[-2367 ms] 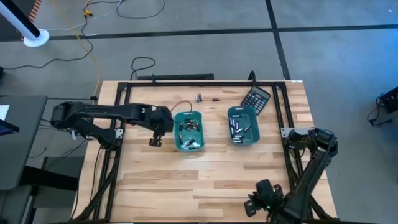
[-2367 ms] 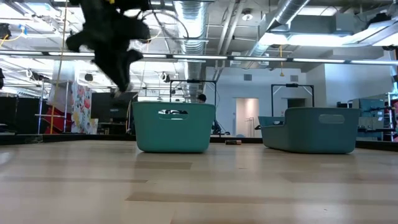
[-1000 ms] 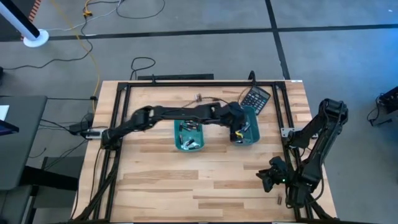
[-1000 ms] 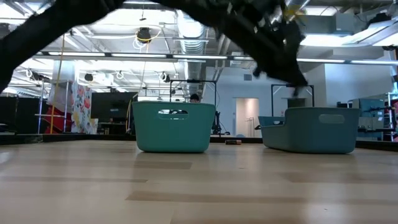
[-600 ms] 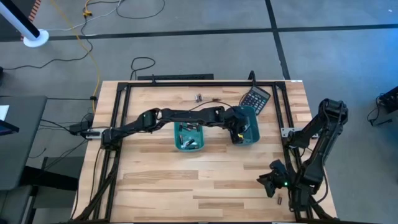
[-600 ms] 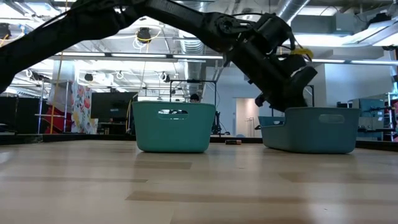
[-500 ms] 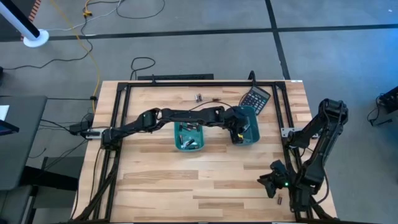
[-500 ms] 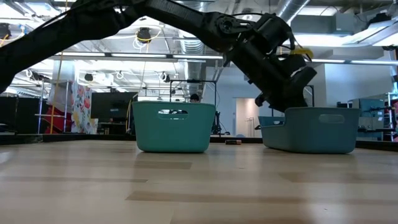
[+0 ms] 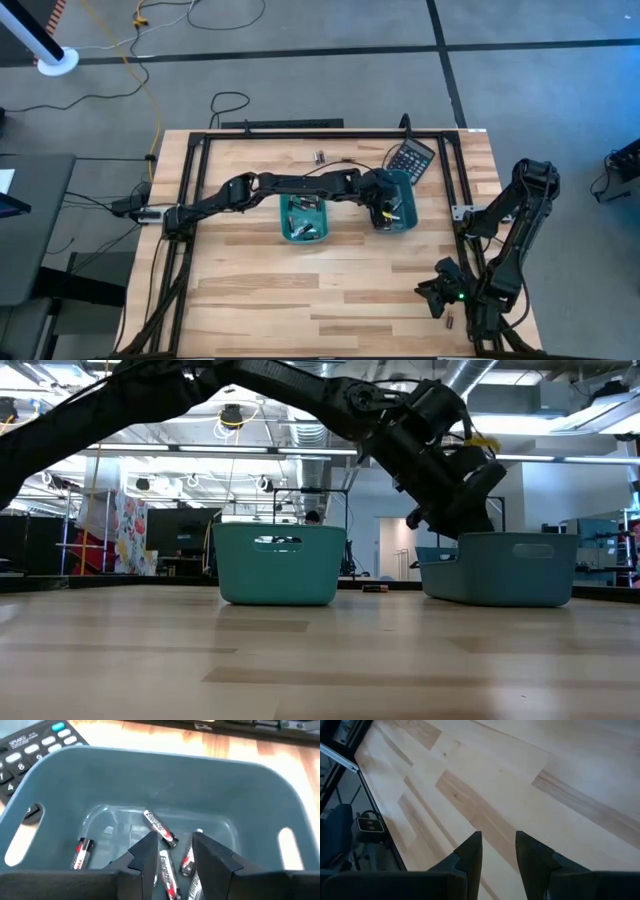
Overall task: Sort batteries
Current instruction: Put the black battery into the green bin
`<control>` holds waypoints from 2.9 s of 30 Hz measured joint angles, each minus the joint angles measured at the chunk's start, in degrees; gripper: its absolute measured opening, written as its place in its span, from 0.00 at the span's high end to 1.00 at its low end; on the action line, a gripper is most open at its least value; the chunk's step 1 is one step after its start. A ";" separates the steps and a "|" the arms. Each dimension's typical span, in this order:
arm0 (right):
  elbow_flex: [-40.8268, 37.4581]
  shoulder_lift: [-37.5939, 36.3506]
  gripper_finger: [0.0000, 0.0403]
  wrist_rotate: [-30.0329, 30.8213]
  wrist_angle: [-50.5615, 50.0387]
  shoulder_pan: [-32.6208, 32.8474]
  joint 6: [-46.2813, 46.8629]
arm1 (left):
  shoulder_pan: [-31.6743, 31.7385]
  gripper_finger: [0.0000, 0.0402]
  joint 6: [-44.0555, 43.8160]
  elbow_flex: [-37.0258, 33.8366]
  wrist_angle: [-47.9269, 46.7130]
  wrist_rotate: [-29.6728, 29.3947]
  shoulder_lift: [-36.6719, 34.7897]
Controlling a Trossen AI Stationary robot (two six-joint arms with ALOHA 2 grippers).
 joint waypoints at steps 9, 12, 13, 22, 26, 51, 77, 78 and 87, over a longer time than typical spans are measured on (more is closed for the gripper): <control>0.00 0.04 0.67 -0.03 0.06 -1.23 -0.16 | -0.56 0.71 -1.63 4.83 -14.85 0.03 -6.22; 0.00 0.04 0.67 -0.05 0.18 -2.33 -0.15 | -0.70 0.71 -0.87 4.50 -18.60 0.02 -10.45; 0.00 0.04 0.67 -0.03 0.36 -2.85 -0.15 | -0.76 0.71 -1.43 4.48 -20.52 0.06 -11.82; 0.00 0.04 0.67 -0.05 2.46 -8.94 -1.04 | -6.97 0.70 -3.95 3.61 -34.44 -4.97 -22.45; 0.00 0.04 0.65 -0.07 3.15 -12.63 -4.63 | -9.85 0.70 -2.57 -1.08 -33.13 -6.08 -24.36; 11.58 0.02 0.35 -53.18 -0.37 -43.60 -33.93 | -15.82 0.70 -22.88 -70.93 3.60 -5.28 -65.65; 2.73 0.04 0.35 -77.91 -2.20 -24.62 -11.63 | -24.44 0.70 -30.54 -79.49 6.00 -9.42 -69.98; 2.73 0.04 0.35 -77.96 -2.10 -23.97 -12.30 | -24.44 0.70 -30.68 -79.49 6.71 -9.44 -69.95; 2.71 0.04 0.35 -77.17 -5.12 -18.29 -11.17 | -24.44 0.70 -34.69 -79.49 7.87 -13.75 -69.95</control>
